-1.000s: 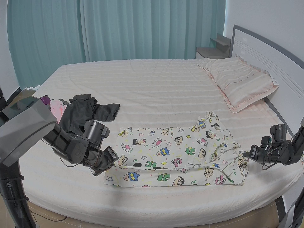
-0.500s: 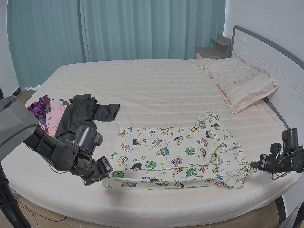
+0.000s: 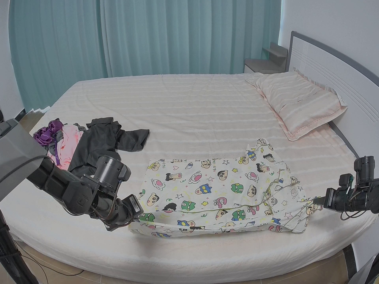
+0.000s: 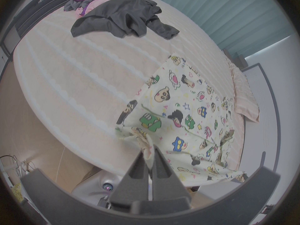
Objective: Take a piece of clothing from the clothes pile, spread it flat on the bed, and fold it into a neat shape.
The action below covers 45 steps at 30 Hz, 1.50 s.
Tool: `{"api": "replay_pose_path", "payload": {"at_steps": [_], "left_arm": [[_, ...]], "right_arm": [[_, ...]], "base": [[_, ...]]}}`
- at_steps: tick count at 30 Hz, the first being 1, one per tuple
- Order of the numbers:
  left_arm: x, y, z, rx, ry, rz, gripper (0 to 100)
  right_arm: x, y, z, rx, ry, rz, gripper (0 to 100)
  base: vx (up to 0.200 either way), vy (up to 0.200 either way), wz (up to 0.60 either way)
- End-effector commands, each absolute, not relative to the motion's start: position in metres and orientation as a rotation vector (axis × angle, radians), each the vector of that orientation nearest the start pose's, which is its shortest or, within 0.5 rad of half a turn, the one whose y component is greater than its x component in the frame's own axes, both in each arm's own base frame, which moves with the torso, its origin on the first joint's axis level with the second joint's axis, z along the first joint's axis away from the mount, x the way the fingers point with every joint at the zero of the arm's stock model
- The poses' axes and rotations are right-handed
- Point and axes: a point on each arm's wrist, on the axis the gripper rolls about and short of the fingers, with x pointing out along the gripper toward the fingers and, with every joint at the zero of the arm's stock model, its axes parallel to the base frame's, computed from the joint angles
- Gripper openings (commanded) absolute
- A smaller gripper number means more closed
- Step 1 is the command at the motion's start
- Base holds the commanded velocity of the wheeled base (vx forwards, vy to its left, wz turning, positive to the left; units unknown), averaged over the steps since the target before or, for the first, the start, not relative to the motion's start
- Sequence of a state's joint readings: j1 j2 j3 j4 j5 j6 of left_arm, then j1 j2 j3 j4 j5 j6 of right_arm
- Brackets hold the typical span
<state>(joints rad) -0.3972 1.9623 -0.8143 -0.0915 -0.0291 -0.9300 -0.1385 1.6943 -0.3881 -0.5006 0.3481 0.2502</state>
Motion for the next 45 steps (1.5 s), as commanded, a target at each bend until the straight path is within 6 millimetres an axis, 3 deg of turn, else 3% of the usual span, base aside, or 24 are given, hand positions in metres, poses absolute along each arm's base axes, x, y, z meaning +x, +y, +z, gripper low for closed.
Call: {"api": "replay_pose_path", "payload": {"at_steps": [1, 7, 18, 33, 43, 44, 45], "left_arm": [[0.301, -0.115, 0.056, -0.664, 1.104, 0.15, 0], [0.325, -0.115, 0.048, -0.681, 1.086, 0.169, 0], [0.36, -0.126, 0.026, -0.667, 1.06, 0.196, 0], [0.384, -0.136, 0.011, -0.625, 1.061, 0.251, 0], [0.392, -0.138, 0.007, -0.608, 1.049, 0.277, 0], [0.392, -0.138, 0.007, -0.606, 1.053, 0.279, 0], [0.392, -0.138, 0.007, -0.606, 1.054, 0.28, 0]], "right_arm": [[0.248, -0.026, 0.067, 0.436, 0.828, 0.094, 0], [0.273, -0.029, 0.061, 0.438, 0.827, 0.097, 0], [0.299, -0.027, 0.051, 0.472, 0.832, 0.09, 0], [0.329, -0.03, 0.037, 0.541, 0.838, 0.059, 0], [0.335, -0.029, 0.036, 0.594, 0.833, 0.044, 0], [0.335, -0.029, 0.035, 0.598, 0.835, 0.041, 100], [0.335, -0.029, 0.035, 0.599, 0.836, 0.042, 100]], "base": [[0.0, 0.0, 0.0], [0.0, 0.0, 0.0], [0.0, 0.0, 0.0], [0.0, 0.0, 0.0], [0.0, 0.0, 0.0], [0.0, 0.0, 0.0], [0.0, 0.0, 0.0]]}}
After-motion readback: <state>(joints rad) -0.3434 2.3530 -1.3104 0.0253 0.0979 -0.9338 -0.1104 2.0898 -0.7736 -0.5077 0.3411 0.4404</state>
